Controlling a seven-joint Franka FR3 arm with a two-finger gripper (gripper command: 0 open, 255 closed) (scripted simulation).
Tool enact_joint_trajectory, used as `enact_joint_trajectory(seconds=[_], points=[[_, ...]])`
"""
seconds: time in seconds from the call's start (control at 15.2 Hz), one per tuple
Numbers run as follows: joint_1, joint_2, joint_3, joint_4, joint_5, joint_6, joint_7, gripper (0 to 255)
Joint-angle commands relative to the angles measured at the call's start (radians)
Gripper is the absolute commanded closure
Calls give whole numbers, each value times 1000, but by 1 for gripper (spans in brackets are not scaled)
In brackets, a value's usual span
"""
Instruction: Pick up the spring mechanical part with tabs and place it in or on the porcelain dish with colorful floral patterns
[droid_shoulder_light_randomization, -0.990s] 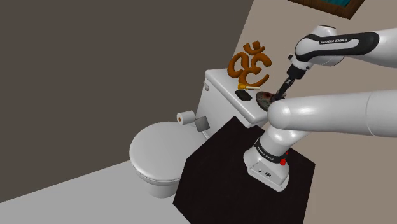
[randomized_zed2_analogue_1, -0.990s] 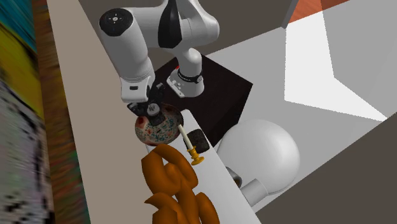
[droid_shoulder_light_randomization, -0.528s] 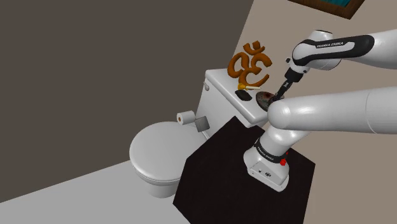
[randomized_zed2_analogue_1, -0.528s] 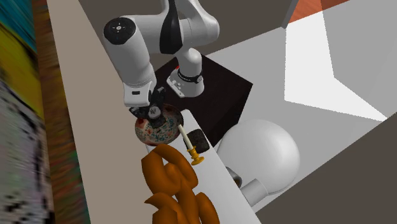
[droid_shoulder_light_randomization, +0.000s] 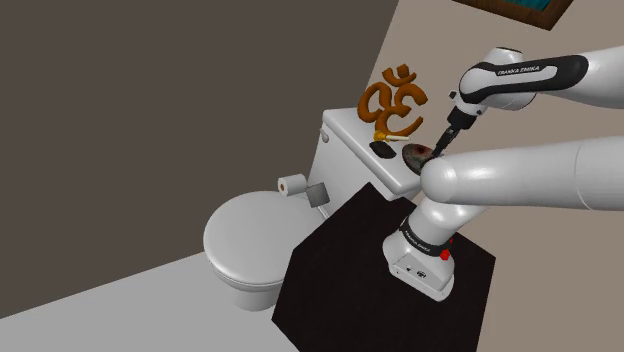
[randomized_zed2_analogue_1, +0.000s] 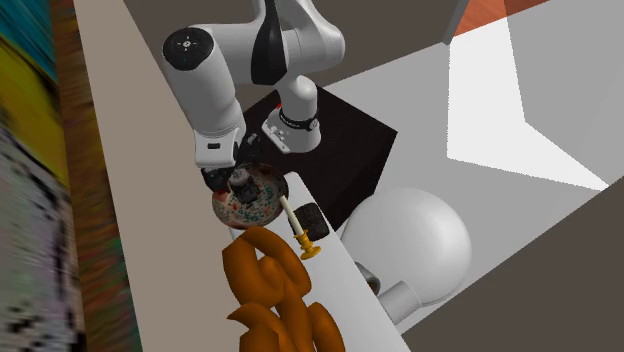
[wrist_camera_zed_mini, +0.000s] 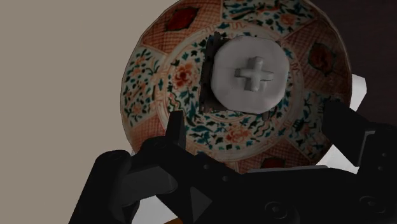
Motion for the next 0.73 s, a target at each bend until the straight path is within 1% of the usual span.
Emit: enact_joint_trajectory(seconds=[0.0, 0.26, 0.66], points=[[0, 0, 0, 0, 0, 0, 0, 0], [5, -68, 72, 86, 56, -153, -8, 0], [5, -67, 72, 86, 56, -153, -8, 0]])
